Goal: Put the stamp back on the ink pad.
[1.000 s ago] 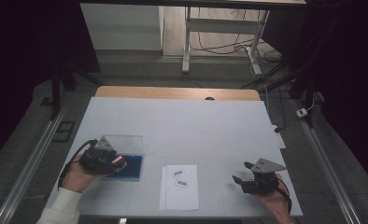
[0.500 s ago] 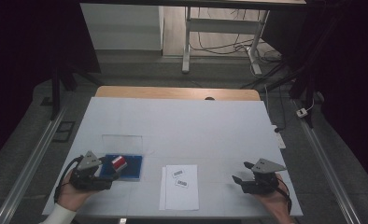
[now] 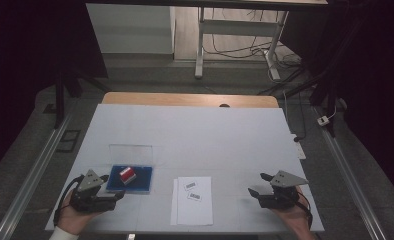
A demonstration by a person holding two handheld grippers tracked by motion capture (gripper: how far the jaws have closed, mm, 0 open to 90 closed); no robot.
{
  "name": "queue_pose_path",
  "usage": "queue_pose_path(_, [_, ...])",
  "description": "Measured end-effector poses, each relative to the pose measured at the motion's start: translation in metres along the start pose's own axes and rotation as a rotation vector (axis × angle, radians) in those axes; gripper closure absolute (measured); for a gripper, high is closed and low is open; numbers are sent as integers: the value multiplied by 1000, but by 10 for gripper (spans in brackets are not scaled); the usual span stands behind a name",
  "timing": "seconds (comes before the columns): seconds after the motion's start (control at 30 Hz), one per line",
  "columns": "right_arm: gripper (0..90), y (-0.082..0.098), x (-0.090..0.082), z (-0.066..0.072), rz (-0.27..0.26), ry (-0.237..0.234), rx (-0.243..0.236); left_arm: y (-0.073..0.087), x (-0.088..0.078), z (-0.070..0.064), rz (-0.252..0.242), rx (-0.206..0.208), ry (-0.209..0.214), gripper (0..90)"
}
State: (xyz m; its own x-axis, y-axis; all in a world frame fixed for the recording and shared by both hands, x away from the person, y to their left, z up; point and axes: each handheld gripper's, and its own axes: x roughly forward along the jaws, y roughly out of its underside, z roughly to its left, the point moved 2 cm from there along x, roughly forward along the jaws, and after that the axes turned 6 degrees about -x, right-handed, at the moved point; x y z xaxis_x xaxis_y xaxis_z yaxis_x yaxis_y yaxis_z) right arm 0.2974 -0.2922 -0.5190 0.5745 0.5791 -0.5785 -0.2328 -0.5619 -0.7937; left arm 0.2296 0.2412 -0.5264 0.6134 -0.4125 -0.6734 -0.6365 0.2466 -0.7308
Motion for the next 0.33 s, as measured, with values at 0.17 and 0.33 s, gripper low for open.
queue_pose_path(0.17, [275, 0, 0, 0, 9, 5, -6, 0, 0, 0, 4, -1, 0, 201])
queue_pose_path(0.33, [275, 0, 0, 1, -1, -3, -9, 0, 0, 1, 4, -2, -3, 199])
